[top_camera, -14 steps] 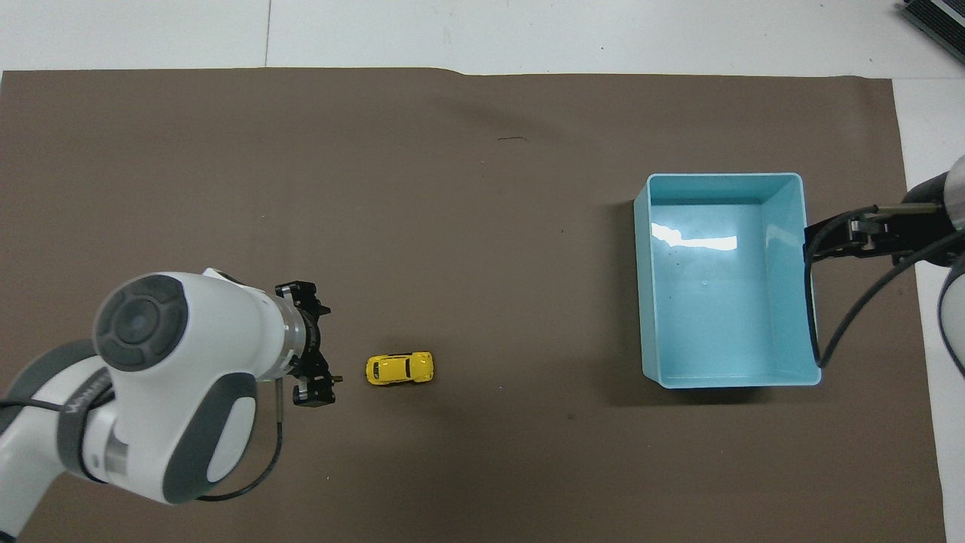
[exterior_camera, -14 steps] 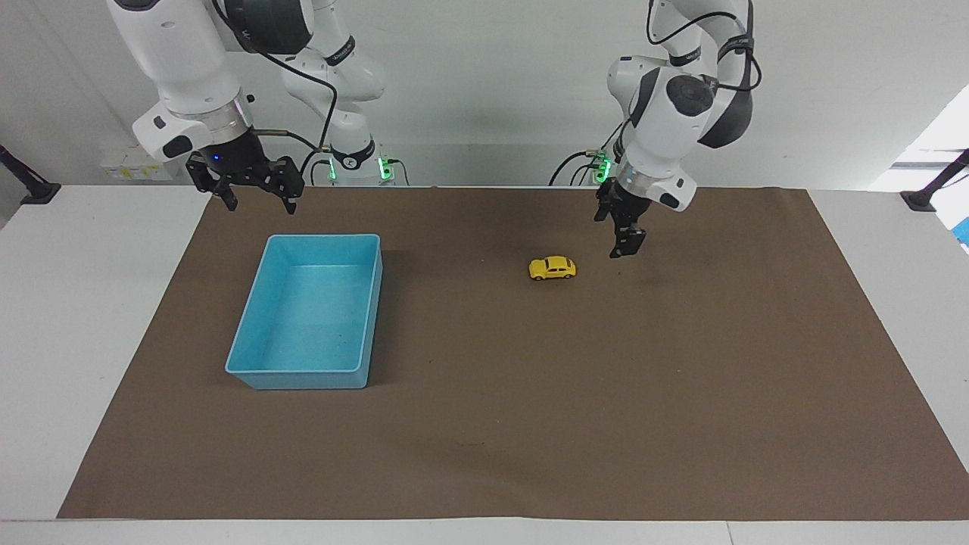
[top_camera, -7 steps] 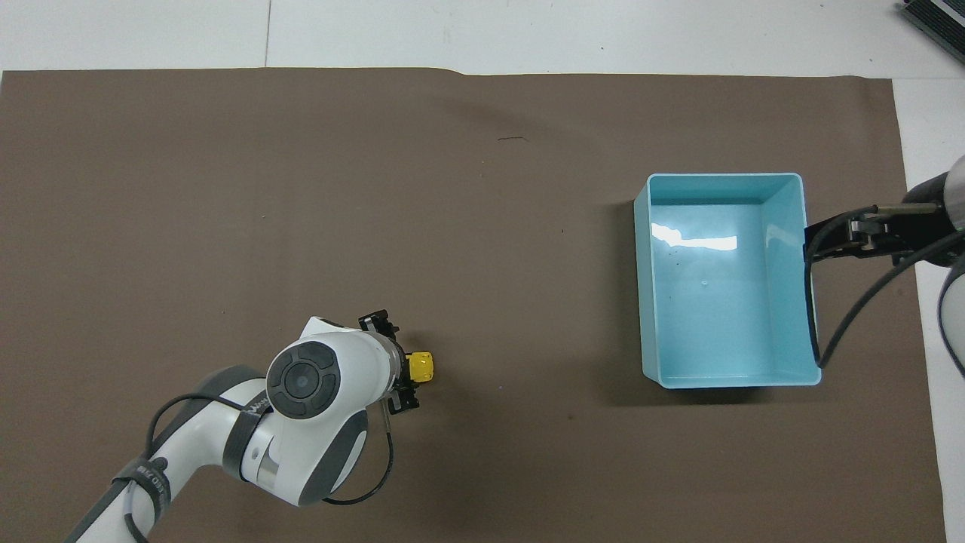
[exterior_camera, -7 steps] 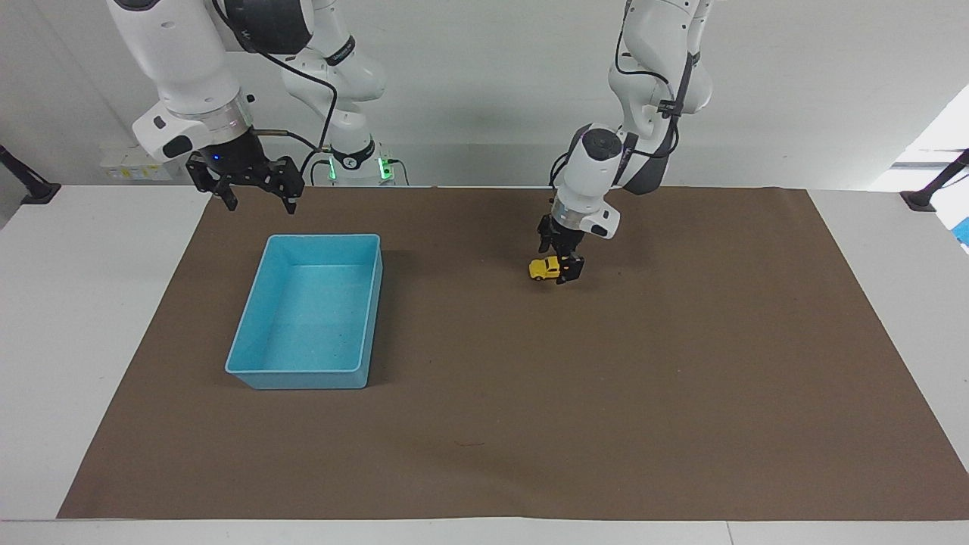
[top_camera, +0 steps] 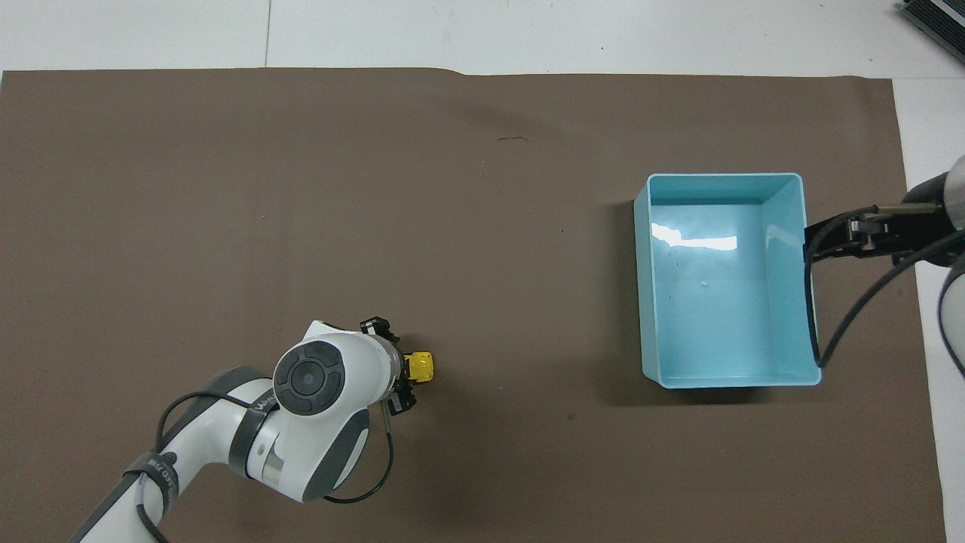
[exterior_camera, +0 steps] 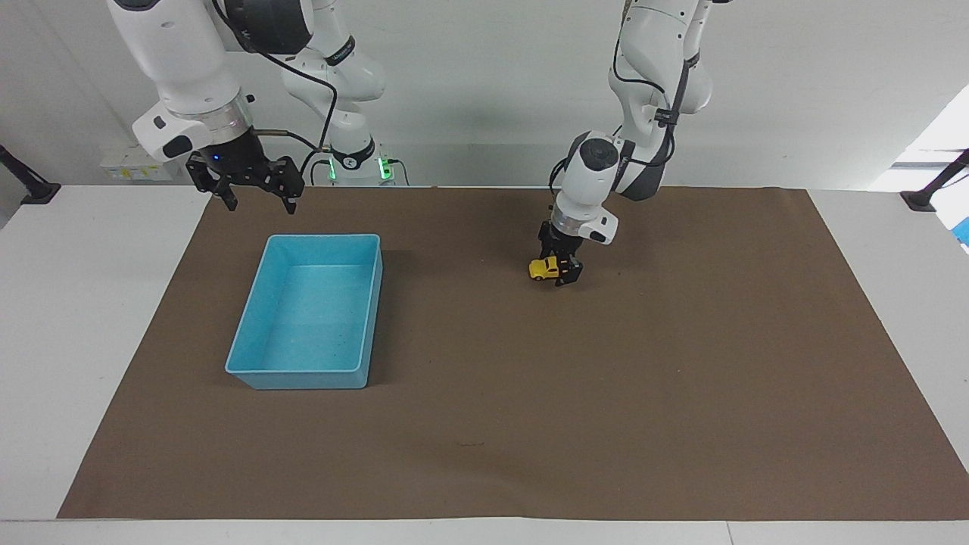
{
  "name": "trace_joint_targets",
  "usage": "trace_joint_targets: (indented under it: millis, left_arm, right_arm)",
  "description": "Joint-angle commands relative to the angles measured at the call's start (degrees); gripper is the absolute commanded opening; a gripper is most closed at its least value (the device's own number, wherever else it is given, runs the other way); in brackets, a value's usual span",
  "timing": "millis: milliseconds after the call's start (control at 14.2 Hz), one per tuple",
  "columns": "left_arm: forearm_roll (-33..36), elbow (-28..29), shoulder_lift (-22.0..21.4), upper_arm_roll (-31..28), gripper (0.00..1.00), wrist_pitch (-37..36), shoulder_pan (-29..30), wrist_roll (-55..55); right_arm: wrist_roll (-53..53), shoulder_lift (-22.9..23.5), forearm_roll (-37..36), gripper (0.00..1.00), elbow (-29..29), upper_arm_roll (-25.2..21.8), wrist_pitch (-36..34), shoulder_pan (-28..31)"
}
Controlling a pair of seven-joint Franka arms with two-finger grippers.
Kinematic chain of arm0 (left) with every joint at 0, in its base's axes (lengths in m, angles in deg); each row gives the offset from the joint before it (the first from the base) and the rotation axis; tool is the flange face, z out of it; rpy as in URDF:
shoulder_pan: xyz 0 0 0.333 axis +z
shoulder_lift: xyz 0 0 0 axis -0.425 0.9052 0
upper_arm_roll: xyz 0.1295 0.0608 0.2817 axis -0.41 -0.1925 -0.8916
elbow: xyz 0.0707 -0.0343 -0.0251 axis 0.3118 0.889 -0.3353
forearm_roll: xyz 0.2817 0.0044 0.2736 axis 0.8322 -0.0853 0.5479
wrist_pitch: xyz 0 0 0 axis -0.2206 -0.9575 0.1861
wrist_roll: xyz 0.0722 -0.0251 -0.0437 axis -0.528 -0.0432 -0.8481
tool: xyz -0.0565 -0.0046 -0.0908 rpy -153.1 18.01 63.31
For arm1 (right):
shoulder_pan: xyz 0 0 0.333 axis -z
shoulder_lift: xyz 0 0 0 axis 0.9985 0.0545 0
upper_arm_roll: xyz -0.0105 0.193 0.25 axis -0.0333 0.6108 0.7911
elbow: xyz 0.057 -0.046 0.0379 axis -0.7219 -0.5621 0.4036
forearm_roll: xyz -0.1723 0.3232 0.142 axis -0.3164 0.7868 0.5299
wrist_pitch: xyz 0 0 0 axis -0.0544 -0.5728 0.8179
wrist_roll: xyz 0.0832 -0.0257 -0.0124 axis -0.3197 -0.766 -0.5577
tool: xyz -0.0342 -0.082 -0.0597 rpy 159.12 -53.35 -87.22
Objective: Wind up and store yellow beetle car
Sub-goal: 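Lower the left gripper onto the top of the yellow car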
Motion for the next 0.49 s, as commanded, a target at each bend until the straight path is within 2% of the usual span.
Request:
trace_joint_targets:
  millis: [0, 70, 211, 281, 421]
  left_arm:
    - [-0.44, -1.7, -0.67, -1.04, 0.62, -3.41, -0.83, -0.02]
    - [-0.44, -1.71, -0.67, -1.04, 0.5, -3.41, -0.83, -0.02]
    - [-0.35, -2.84, -0.59, -1.13, 0.1, -3.5, -0.74, 0.07]
    - [-0.09, -3.37, -0.41, -1.04, 0.05, -3.59, -0.74, 0.07]
    - [1.75, -4.07, -0.24, -1.13, 0.04, -3.5, -0.66, -0.01]
  right_arm:
    - [-0.94, -0.55, 0.12, 1.0, -0.09, 0.36, -0.66, 0.58]
    - [-0.94, -0.55, 0.12, 1.0, -0.09, 0.36, -0.66, 0.58]
    - [-0.94, -0.55, 0.12, 1.0, -0.09, 0.36, -0.66, 0.58]
    - [-0.94, -0.55, 0.12, 1.0, -0.17, 0.36, -0.66, 0.67]
    - [-0.94, -0.55, 0.03, 1.0, -0.09, 0.36, -0.66, 0.58]
